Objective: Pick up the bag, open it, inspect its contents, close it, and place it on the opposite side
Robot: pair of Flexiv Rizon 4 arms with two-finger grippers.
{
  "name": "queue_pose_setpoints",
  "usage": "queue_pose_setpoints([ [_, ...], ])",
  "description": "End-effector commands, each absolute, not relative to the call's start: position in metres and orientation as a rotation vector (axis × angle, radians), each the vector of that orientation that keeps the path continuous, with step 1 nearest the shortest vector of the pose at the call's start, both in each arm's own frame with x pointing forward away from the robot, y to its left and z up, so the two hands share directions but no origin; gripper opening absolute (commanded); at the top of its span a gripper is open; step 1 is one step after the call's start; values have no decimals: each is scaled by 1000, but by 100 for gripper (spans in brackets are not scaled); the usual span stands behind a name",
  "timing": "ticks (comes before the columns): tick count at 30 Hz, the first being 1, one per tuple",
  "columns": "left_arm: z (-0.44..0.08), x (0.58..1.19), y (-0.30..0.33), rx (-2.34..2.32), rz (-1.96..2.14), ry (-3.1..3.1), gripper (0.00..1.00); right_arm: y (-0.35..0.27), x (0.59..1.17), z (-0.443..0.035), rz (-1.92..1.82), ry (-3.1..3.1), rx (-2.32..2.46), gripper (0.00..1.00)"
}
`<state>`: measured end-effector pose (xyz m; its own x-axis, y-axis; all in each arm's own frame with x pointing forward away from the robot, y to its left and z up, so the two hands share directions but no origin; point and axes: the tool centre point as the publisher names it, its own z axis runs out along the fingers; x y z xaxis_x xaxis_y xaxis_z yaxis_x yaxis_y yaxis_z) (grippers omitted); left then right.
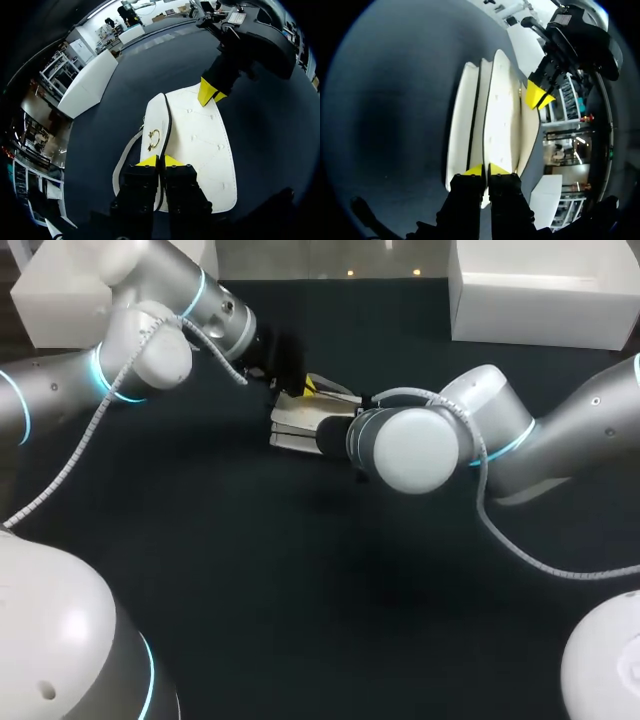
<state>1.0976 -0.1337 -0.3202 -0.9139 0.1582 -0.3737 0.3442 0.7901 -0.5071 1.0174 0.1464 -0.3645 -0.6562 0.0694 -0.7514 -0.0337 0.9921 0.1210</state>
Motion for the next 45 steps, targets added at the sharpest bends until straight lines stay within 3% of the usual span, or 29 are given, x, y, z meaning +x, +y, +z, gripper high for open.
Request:
queue_pose_setpoints([
  [1,-316,1119,-125,411,-908,2757,0,142,1013,-371,163,2275,23,0],
  [11,-320,1114,-127,424,-867,2742,2,142,1013,-371,163,2275,23,0],
  [12,-321,1112,-127,415,-833,2735,20,142,1013,-371,163,2275,23,0],
  [13,-322,1109,-128,426,-847,2729,30,142,1013,-371,163,2275,23,0],
  [15,-324,1105,-129,417,-824,2708,45,142,1013,-371,163,2275,23,0],
  [16,-326,1103,-129,417,-835,2697,47,142,1013,-371,163,2275,23,0],
  [30,-347,1119,-135,303,-810,2687,43,142,1013,-371,163,2275,23,0],
  [45,-355,1140,-137,237,-832,2720,26,142,1013,-371,163,2275,23,0],
])
